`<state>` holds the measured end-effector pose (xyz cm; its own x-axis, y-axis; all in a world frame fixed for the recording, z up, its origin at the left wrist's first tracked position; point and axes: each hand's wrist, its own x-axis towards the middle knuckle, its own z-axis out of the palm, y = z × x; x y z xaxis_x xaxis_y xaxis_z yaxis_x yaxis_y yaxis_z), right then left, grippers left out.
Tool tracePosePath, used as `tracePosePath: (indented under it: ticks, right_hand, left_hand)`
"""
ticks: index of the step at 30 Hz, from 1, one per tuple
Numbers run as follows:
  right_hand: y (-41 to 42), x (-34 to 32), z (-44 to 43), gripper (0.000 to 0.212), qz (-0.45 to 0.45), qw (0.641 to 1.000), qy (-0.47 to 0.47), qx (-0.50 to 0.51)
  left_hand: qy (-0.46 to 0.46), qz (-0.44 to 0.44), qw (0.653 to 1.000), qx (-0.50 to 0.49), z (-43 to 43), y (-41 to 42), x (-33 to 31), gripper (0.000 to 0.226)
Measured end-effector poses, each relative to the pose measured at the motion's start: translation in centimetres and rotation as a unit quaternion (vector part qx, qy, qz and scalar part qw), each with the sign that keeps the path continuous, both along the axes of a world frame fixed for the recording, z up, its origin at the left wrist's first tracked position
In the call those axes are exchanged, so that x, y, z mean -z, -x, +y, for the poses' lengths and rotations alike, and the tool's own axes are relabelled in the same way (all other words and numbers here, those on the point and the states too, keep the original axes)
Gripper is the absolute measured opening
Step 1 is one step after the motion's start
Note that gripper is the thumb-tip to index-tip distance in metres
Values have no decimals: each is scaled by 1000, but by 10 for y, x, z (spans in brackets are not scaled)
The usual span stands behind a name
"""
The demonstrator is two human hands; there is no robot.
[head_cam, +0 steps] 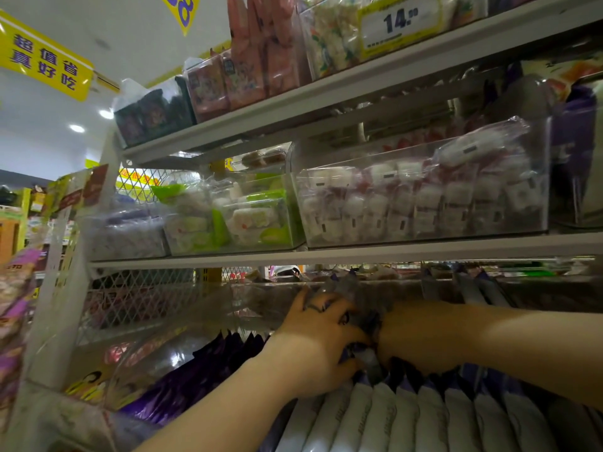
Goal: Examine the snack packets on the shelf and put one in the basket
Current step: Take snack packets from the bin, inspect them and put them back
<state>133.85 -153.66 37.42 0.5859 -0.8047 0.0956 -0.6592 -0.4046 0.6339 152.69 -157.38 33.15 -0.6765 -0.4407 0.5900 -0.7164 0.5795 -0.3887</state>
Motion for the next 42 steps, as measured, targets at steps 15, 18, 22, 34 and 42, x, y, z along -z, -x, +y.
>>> tracePosePath:
  ticks: [15,18,22,34,42]
  right_hand:
    - [16,-21,26,27,-45,987,130,-79]
    - [20,-21,37,33,-80,982,158,-67]
    - [30,-16,55,34,-94,970,206,-92]
    - [28,-1,135,28,-194,943,232,-137]
    - [-19,63,174,10,-348,856,249,-290]
  left_hand:
    - [-4,-23,999,-28,9,5,0,41]
    - [1,-19,1000,-17,19,5,3,39]
    - [-1,-21,1000,-5,35,5,5,37]
    - [-152,218,962,55,108,-3,15,23]
    - [-426,524,724,139,163,-24,58,46]
